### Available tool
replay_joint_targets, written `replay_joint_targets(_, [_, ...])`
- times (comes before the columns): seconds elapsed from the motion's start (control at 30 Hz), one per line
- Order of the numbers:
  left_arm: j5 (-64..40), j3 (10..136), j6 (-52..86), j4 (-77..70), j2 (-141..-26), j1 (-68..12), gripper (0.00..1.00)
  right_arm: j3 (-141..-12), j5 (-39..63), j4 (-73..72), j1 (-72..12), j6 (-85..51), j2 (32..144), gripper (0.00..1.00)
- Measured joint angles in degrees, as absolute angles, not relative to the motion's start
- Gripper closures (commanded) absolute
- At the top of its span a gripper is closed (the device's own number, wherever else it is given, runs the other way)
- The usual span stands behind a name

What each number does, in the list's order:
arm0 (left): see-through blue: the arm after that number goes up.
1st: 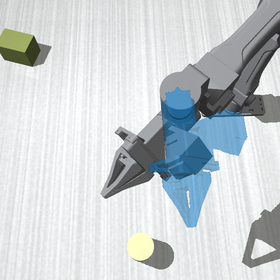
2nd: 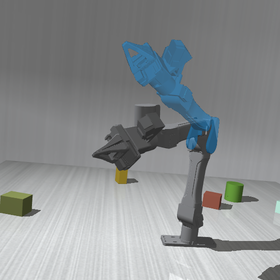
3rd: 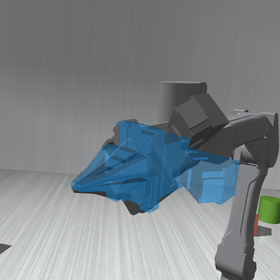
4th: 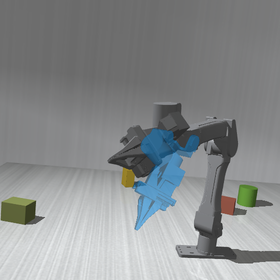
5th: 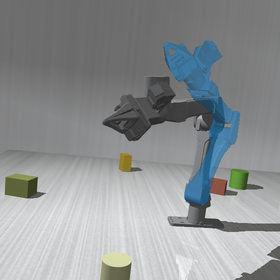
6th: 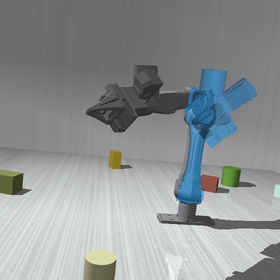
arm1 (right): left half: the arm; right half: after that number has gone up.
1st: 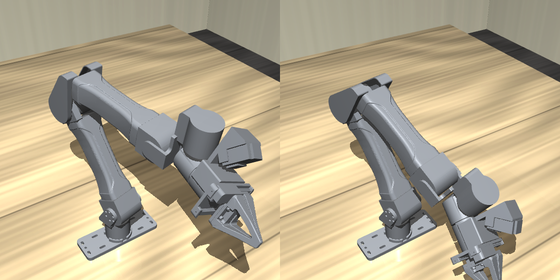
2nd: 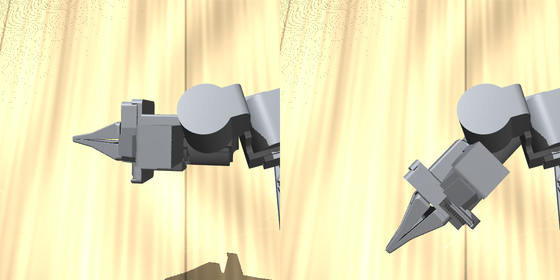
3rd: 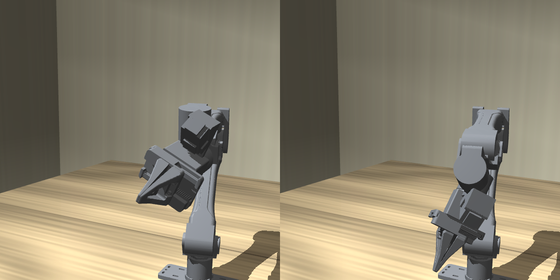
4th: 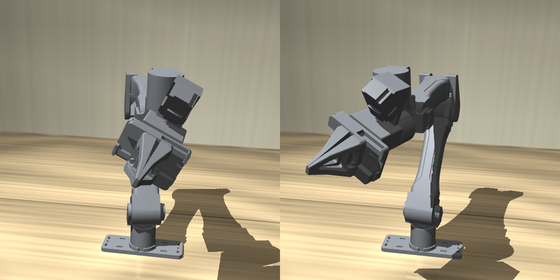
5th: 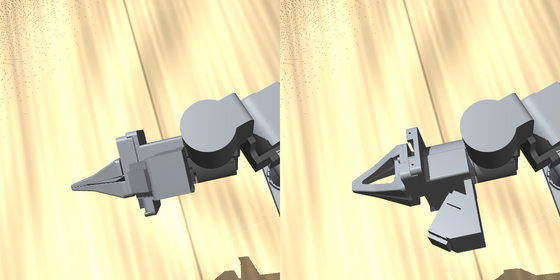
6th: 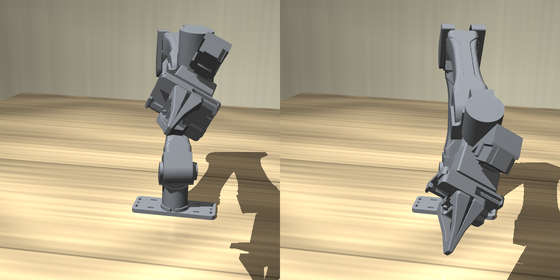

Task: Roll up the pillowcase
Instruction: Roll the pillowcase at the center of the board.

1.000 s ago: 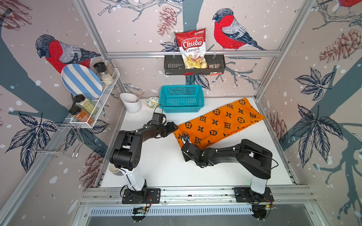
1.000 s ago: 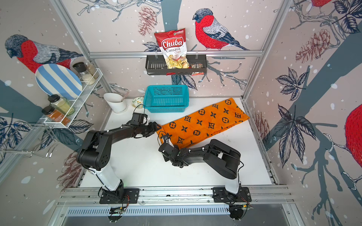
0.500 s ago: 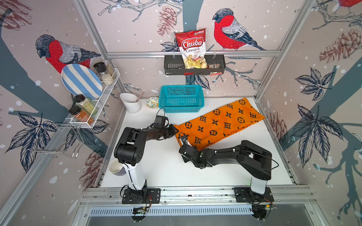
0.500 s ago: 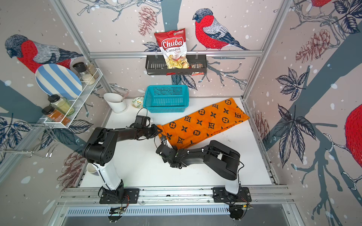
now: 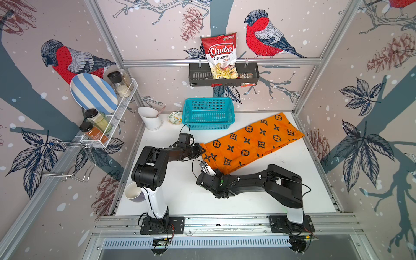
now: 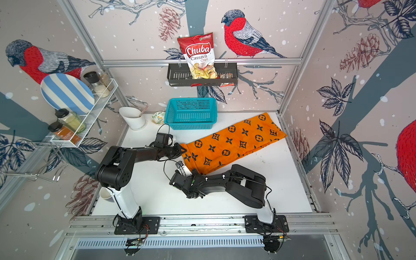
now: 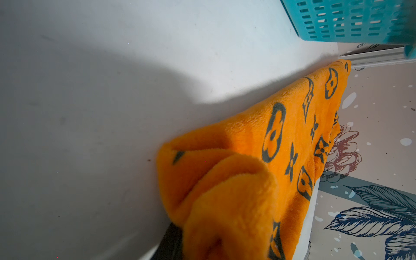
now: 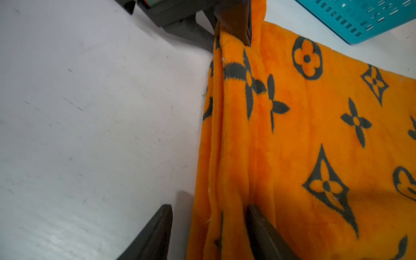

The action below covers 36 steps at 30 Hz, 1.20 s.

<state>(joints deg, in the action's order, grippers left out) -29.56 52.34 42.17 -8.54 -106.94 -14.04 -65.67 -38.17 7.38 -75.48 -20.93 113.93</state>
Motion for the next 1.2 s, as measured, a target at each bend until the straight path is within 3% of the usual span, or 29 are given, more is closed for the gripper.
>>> replay_joint_targets(0.27, [-29.9, 52.5, 42.2, -8.5, -106.9, -14.1, 0.65, -64.5, -43.3, 2.9, -74.5, -19.3, 116.7, 0.53])
replay_joint_targets(0.43, [-30.0, 52.8, 42.0, -8.5, -106.8, -14.2, 0.58, -62.7, -43.1, -1.0, -73.0, -18.2, 117.1, 0.99])
replay_joint_targets(0.63, [-28.1, 54.9, 41.2, -4.2, -105.3, -14.2, 0.29, -60.5, -36.4, -1.3, -71.5, -18.8, 113.3, 1.0])
replay_joint_targets(0.8, [-26.2, 58.2, 39.3, 1.5, -102.3, -14.2, 0.14, -56.0, -26.6, -3.0, -68.1, -22.8, 107.2, 1.0])
replay_joint_targets(1.2, [-24.3, 54.3, 39.8, 3.9, -94.7, -14.2, 0.19, -42.1, -6.5, -16.8, -54.6, -35.2, 96.4, 1.0])
